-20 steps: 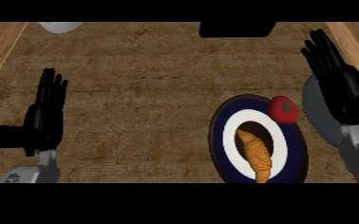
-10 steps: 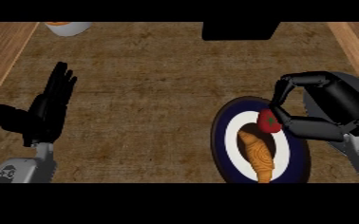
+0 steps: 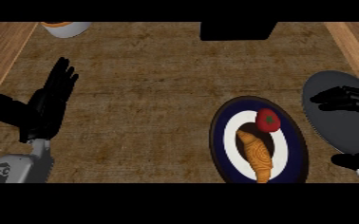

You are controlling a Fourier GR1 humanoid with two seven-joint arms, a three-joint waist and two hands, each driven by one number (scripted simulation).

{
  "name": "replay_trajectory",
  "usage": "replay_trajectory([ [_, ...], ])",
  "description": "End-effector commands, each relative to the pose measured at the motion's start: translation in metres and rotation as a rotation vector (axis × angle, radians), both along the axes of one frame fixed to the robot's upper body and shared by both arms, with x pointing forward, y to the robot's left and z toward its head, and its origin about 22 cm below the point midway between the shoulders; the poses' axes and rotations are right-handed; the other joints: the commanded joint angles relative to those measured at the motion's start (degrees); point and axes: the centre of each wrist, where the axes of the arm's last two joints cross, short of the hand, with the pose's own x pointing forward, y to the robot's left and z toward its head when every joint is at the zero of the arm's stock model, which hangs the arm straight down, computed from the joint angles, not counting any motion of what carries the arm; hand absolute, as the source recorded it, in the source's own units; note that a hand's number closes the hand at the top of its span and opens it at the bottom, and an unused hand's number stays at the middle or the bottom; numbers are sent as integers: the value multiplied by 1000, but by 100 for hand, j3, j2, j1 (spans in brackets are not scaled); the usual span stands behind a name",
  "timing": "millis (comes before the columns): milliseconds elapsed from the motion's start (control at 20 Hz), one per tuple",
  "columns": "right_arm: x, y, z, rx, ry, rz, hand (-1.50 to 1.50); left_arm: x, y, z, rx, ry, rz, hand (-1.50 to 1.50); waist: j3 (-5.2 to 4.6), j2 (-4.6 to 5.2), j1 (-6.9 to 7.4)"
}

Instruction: Pick the croissant from the plate and place it in the pan

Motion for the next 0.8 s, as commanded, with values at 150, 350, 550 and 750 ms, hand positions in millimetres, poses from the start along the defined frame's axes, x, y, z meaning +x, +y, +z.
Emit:
replay_trajectory([
  [150, 7, 28, 33, -185, -71, 76, -150, -1, -11, -3, 2, 17, -30, 0, -13, 16, 136],
  [350, -2, 49, 32, -439, -93, 93, -150, -4, -20, 6, 12, 7, -32, 0, -13, 6, 166],
  [550, -10, 90, 33, -571, -114, 95, -150, 19, -26, 20, 3, 4, -22, 0, -14, 24, 113],
  [750, -13, 110, 7, -777, -42, 103, -150, 10, -15, 1, 3, 10, -15, 0, -18, 35, 172],
])
